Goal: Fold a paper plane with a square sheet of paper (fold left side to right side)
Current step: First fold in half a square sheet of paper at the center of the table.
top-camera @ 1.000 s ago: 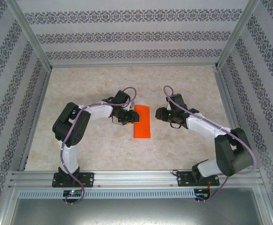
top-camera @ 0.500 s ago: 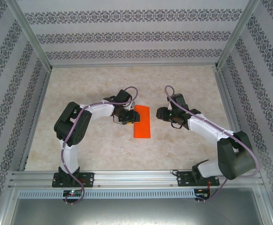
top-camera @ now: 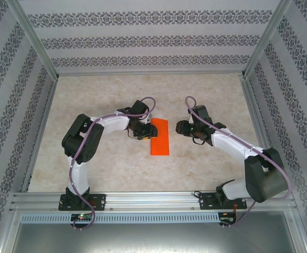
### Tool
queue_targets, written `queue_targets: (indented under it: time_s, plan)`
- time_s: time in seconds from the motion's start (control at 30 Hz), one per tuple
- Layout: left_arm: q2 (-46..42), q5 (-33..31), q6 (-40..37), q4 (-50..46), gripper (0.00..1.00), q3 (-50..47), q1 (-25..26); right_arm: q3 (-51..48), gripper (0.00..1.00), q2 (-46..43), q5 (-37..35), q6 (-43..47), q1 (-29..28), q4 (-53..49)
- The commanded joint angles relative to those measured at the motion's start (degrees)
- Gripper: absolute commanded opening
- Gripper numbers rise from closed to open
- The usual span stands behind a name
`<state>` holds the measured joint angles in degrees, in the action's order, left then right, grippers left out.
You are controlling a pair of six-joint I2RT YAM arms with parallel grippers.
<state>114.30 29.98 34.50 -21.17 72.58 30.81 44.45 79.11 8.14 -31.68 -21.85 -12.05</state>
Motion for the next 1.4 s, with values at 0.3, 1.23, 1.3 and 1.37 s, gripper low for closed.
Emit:
queue_targets:
  time_s: [0.3, 1.23, 1.3, 1.37]
  plan:
    - [4.8, -4.7, -1.3, -2.2, 0.46, -1.0, 1.7, -0.9, 0.46, -0.6, 1.1, 0.0, 0.4, -0.2]
    - [5.3, -6.0, -2.8, -4.7, 0.46, 0.2, 2.1, -0.5, 0.41, 1.9, 3.2, -0.6, -0.6, 1.4]
    - [5.2, -6.1, -2.8, -4.6, 0.46, 0.2, 2.1, -0.3, 0.37, 2.7, 4.3, -0.7, -0.8, 1.9]
    - [5.2, -6.1, -2.8, -4.7, 0.46, 0.2, 2.1, 0.1, 0.34, 3.8, 5.0, -0.8, -1.3, 2.3]
